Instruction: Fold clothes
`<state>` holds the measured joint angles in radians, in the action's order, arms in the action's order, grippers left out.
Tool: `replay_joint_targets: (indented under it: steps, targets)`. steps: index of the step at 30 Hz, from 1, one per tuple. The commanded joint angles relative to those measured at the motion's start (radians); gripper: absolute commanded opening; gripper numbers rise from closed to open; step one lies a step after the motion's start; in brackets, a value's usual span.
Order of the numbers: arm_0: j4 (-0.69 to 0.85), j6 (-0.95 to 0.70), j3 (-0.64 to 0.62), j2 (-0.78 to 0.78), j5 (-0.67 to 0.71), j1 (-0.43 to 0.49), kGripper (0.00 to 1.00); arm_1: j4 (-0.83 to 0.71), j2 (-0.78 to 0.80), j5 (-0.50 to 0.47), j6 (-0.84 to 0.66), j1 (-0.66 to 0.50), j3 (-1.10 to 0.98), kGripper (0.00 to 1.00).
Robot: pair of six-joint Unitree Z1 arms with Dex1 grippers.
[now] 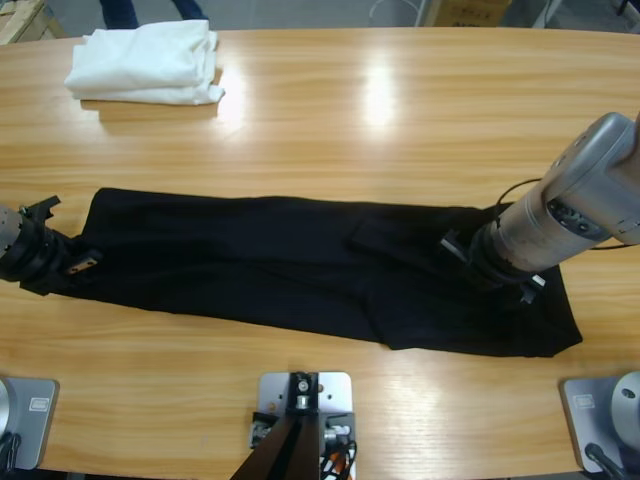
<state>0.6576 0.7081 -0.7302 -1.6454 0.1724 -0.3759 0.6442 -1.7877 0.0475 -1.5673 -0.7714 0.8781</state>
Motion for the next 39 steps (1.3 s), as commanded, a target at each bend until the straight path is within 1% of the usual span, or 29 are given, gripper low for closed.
replay_joint_targets:
  steps: [1,3,6,10,13,16,17,23,25,26,29,30,33,36,38,39]
  targets:
    - [0.074,0.108,-0.036,-0.111,-0.097,-0.044,0.0,-0.029,-0.044,0.017,0.012,0.009,-0.04,0.982]
    - [0.106,0.117,-0.065,-0.132,-0.11,-0.024,0.0,-0.03,-0.03,0.016,0.01,0.009,-0.05,0.982]
    - [0.104,0.117,-0.068,-0.147,-0.11,0.037,0.0,-0.04,-0.022,0.017,0.008,0.009,-0.066,0.977]
    - [0.095,0.116,-0.07,-0.19,-0.119,0.076,0.0,-0.041,-0.003,0.015,0.006,0.01,-0.076,0.973]
    - [0.12,0.116,-0.083,-0.208,-0.118,0.088,0.0,-0.041,0.003,0.015,0.006,0.015,-0.077,0.973]
    - [0.125,0.13,-0.077,-0.205,-0.109,0.184,0.0,-0.04,0.016,0.012,0.009,0.034,-0.08,0.973]
    - [0.127,0.129,-0.075,-0.202,-0.099,0.201,0.0,-0.04,0.02,0.01,0.012,0.041,-0.084,0.973]
    - [0.143,0.139,-0.072,-0.167,-0.077,0.229,0.0,-0.047,0.025,0.008,0.021,0.052,-0.11,0.973]
    - [0.148,0.145,-0.071,-0.125,-0.078,0.237,0.0,-0.052,0.026,0.009,0.021,0.053,-0.108,0.973]
    - [0.162,0.136,-0.077,-0.071,-0.079,0.252,0.0,-0.052,0.028,0.009,0.023,0.052,-0.106,0.973]
    - [0.265,0.056,-0.154,0.114,-0.097,0.273,0.0,-0.035,0.053,0.005,0.052,0.052,-0.097,0.999]
    - [0.283,0.043,-0.171,0.157,-0.097,0.277,0.0,-0.007,0.066,0.0,0.062,0.052,-0.094,1.0]
    - [0.312,0.028,-0.192,0.24,-0.098,0.279,0.0,0.174,0.125,-0.045,0.11,0.052,0.021,1.0]
    - [0.309,0.027,-0.206,0.238,-0.097,0.254,0.0,0.251,0.19,-0.071,0.193,0.042,0.12,1.0]
    - [0.285,0.025,-0.212,0.203,-0.083,0.222,0.0,0.253,0.223,-0.055,0.274,0.035,0.163,1.0]
    - [0.259,0.012,-0.21,0.175,-0.067,0.215,0.0,0.253,0.235,-0.024,0.326,0.032,0.186,1.0]
